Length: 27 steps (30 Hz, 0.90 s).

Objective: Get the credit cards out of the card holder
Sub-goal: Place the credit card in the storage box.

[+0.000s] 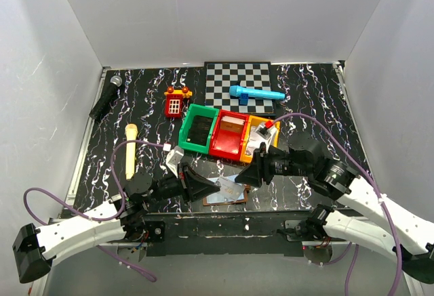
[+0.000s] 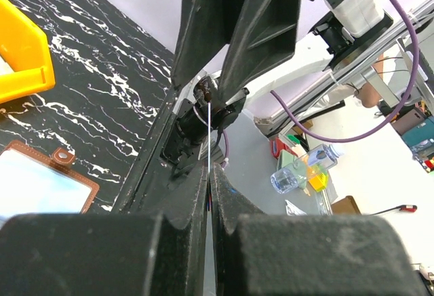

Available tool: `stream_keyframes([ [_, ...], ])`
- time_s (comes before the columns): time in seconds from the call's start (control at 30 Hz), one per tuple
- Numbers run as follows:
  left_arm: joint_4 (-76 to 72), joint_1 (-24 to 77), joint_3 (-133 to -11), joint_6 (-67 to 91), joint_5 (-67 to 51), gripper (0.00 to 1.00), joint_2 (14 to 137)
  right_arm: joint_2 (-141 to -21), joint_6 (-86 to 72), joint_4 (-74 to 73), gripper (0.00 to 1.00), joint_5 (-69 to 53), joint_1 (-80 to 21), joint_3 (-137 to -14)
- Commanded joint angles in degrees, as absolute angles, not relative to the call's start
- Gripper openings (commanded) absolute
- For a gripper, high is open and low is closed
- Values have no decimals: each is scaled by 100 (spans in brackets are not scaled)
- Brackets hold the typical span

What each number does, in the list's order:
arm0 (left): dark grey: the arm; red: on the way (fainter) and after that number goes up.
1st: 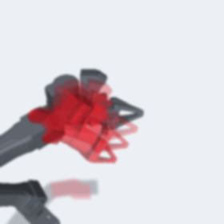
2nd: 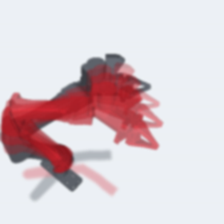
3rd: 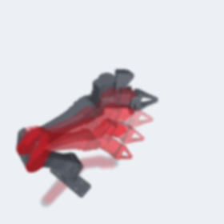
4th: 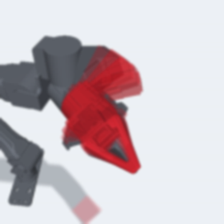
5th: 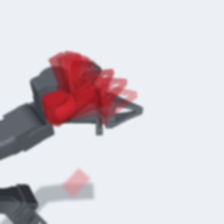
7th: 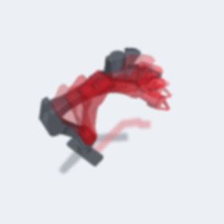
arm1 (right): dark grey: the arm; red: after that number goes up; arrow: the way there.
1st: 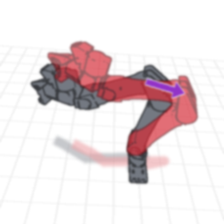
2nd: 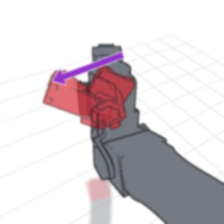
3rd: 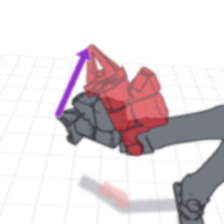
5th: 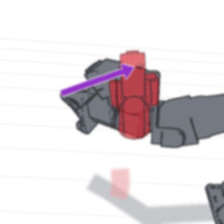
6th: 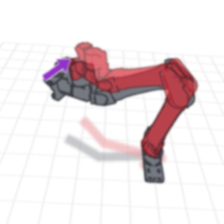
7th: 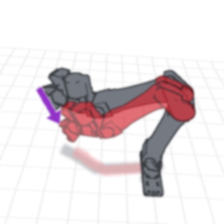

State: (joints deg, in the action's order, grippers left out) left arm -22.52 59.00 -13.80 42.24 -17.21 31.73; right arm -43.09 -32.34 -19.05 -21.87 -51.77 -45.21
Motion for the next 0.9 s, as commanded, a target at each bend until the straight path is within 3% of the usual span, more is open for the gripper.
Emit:
stream_keyframes([
  [0.0, -2566, 5889, -1275, 4236, -1819, 0, 3076, -4491, -3181, -1556, 46, -2715, -5186, -4614],
  [0.2, -2575, 5889, -1266, 4263, -1819, 0, 3111, -4526, -3340, -1169, 46, -3067, -5194, -4500],
  [0.47, -2523, 5889, -1301, 4263, -1767, 0, 3120, -4562, -3287, -1274, 35, -3173, -5194, -4474],
  [0.87, -2540, 5889, -1292, 4289, -1740, 0, 3085, -4693, -3173, -1521, 30, -3199, -5194, -4518],
])
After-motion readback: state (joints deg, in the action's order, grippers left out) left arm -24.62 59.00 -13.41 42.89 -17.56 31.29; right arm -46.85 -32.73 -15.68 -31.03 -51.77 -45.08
